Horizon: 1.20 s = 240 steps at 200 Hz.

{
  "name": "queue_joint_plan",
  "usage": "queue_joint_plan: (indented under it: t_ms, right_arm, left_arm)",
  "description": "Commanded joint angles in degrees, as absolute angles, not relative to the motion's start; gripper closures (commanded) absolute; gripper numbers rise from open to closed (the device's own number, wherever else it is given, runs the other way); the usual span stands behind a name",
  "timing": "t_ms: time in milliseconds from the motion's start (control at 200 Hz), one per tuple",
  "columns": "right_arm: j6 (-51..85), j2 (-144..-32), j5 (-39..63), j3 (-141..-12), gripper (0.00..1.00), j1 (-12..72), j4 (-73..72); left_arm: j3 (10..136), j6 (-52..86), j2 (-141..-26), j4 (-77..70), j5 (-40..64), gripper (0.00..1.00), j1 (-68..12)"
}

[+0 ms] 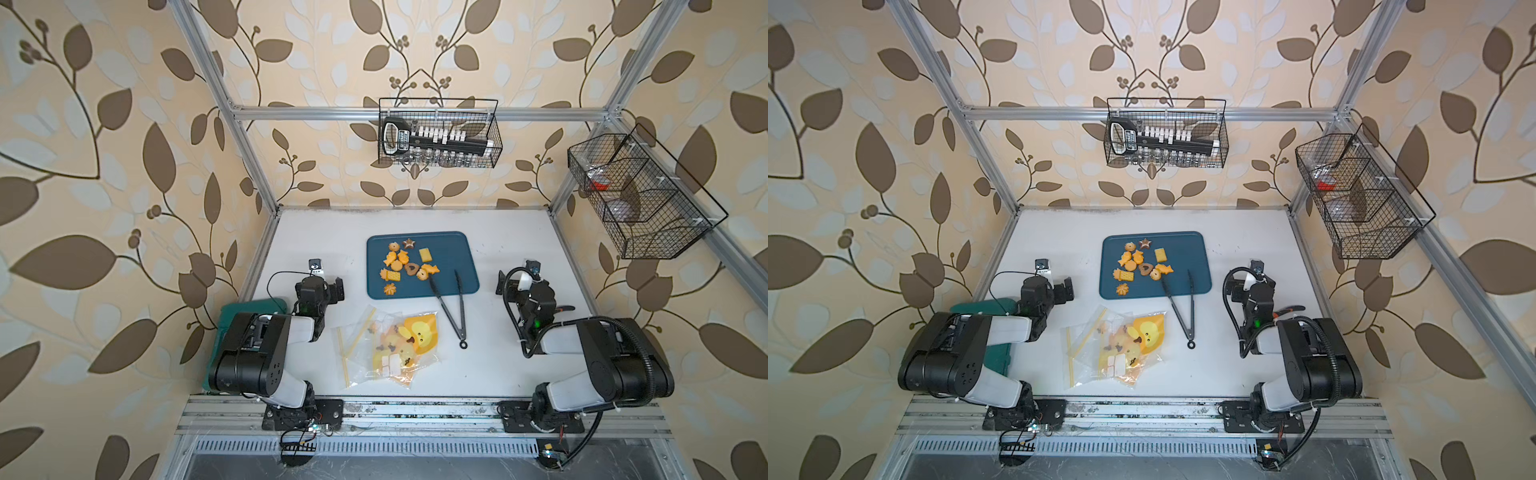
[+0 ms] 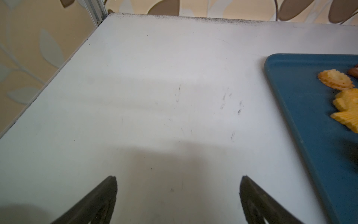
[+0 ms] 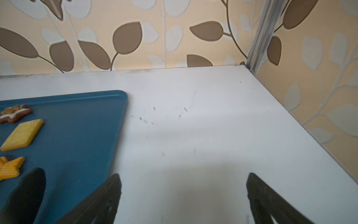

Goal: Put the cookies into a resealable bag to prevent moisture
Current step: Move the ziploc bag to the center of the board.

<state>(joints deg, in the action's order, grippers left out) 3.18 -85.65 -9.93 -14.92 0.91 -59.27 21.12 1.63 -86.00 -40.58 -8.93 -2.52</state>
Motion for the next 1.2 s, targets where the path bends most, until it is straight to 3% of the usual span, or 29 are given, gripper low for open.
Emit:
queue_joint_plan:
  t_ms: [0,880,1005,1125,1195]
  right_arm:
    - [3.8,-86.1,-10.6,-15.9,0.00,1.1,-59.0]
    - [3.5,-86.0,-11.2,-15.6,0.00,1.5,-59.5]
    - [2.7,-85.6,-15.1,-14.7,0.00,3.5,-61.1]
    - [2.2,-82.7,-19.1,-13.7,0.01,5.2,-61.5]
    - [1.5,-78.5,-22.9,-16.7,0.00,7.2,-53.2]
  left_arm:
    - [22.2,1.5,-85.8,-42.2,-8.3,0.01,-2.2]
    - [21.3,1.3,-85.2,-43.5,-8.6,0.01,-2.3]
    - [20.1,1.2,-83.0,-43.7,-9.0,0.01,-2.5]
    - [24.1,1.5,-73.8,-30.4,-16.9,0.01,-5.6]
    - [26.8,6.6,-69.5,-23.0,-24.6,0.01,-6.7]
